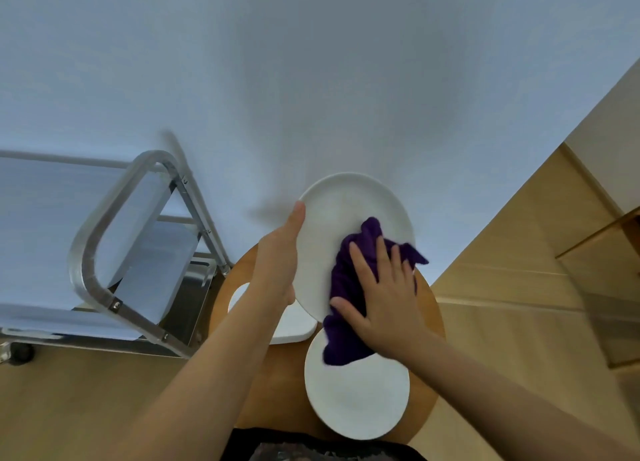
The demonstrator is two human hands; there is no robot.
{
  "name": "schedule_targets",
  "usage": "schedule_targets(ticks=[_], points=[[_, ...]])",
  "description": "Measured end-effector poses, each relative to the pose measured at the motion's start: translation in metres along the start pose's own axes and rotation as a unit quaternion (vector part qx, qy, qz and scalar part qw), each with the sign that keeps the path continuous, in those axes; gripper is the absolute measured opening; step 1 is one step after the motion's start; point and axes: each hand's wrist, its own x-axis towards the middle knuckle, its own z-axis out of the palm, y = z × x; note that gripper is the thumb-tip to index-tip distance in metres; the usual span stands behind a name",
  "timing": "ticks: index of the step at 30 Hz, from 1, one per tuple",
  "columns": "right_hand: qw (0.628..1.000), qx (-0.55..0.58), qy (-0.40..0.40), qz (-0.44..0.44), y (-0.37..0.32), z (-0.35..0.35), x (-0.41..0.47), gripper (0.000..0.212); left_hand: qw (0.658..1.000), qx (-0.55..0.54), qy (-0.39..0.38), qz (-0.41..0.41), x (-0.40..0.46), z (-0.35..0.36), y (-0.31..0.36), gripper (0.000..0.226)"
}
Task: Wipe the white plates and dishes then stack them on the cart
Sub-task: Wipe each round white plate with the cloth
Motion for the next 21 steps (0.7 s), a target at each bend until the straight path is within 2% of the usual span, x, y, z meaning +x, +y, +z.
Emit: schedule_targets(ticks=[3,6,11,13,15,16,18,20,21], points=[[0.995,0.09,-0.032,-0.009,-0.024,0.011,-0.006,0.081,1.0,-0.02,0.018,-0.002,0.0,0.008,-0.008,0.056],[0.993,0.088,-0.045,-0.062,-0.035,0.007,-0.002,0.101,0.997,-0.062,0.035,-0.035,0.002,0.009,-0.012,0.057],[0.99,0.014,0.068,-0.12,-0.035,-0.005,0.001,0.083,0.99,-0.119,0.039,-0.07,0.005,0.006,-0.008,0.053],[0.987,0.047,0.089,-0.125,-0.034,-0.012,0.003,0.079,0.995,-0.078,0.03,-0.057,0.006,0.005,-0.003,0.056],[0.98,0.173,0.087,-0.048,-0.032,-0.028,0.007,0.072,0.999,-0.04,-0.018,-0.031,0.008,0.002,0.006,0.07],[0.959,0.273,0.078,0.017,-0.031,-0.038,0.01,0.067,0.999,-0.016,-0.04,-0.019,0.008,0.0,0.01,0.078],[0.876,0.468,0.048,0.11,-0.021,-0.052,0.016,0.06,0.997,0.08,-0.018,-0.002,0.013,-0.006,0.012,0.082],[0.809,0.573,0.035,0.124,-0.012,-0.062,0.016,0.059,0.99,0.132,0.03,-0.031,0.018,-0.015,-0.003,0.078],[0.783,0.61,0.029,0.115,-0.01,-0.065,0.015,0.058,0.993,0.097,0.007,-0.065,0.016,-0.019,-0.013,0.079]])
